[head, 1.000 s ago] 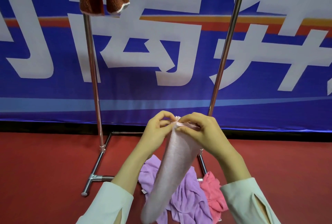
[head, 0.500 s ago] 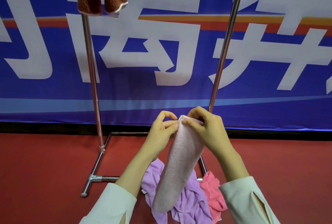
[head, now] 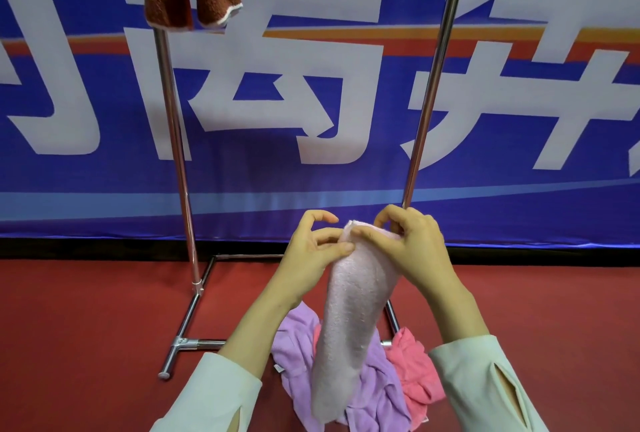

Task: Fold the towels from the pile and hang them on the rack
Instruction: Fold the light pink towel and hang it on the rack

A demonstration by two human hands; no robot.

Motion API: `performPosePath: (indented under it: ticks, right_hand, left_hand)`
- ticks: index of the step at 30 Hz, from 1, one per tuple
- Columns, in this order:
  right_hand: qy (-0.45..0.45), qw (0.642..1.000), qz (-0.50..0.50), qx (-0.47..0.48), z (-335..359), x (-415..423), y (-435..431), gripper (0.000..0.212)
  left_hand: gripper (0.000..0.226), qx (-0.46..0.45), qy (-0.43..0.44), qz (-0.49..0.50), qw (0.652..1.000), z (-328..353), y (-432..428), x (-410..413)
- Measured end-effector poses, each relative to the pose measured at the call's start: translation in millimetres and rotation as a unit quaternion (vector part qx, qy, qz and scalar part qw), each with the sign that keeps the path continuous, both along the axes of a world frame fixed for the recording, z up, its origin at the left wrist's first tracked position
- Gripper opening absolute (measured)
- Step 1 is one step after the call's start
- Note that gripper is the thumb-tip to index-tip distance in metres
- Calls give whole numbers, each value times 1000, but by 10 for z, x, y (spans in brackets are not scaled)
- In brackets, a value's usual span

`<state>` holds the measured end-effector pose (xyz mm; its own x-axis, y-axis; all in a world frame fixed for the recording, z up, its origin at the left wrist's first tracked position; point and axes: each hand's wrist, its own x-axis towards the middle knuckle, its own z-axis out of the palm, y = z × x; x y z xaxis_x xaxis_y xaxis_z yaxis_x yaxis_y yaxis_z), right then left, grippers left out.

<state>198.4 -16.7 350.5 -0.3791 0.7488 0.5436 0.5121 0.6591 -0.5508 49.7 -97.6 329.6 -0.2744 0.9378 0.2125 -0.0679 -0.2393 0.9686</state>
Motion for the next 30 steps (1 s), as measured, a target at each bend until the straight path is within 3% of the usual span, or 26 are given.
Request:
performPosePath:
  ticks: [4, 6, 8, 11, 16, 18, 21, 23, 25, 30]
  right_hand:
    - [71, 996, 4, -51, -42, -29, -4, 42]
    - [146, 974, 63, -161, -15, -6, -41, 56]
    - [146, 941, 141, -272, -25, 47, -40, 65]
    - [108, 902, 245, -339, -124, 62, -69, 39]
    - [176, 893, 226, -347, -148, -4, -68, 22]
    - [185, 892, 230, -343, -108, -3, -75, 23]
    - [198, 887, 236, -343, -41, 12, -110, 26]
    - [215, 883, 236, -344, 8, 19, -124, 23]
    - [242, 874, 239, -346, 64, 33, -139, 24]
    - [312, 831, 241, -392, 192, 51, -148, 18]
  left_hand:
    - [36, 7, -8, 7, 1000, 17, -1, -3]
    - [36, 15, -18, 21, 1000, 23, -2, -17]
    - [36, 27, -23, 34, 999, 33, -8, -24]
    - [34, 52, -16, 55, 997, 63, -11, -15]
    - [33, 81, 5, 89, 993, 95, 4, -26]
    - [45, 81, -4, 78, 994, 93, -3, -42]
    - [99, 40, 12, 5, 999, -9, 13, -99]
    - [118, -14, 31, -48, 998, -101, 12, -115]
    - [110, -55, 46, -90, 993, -177, -1, -129]
    - [59, -108, 33, -166, 980, -259, -25, -133]
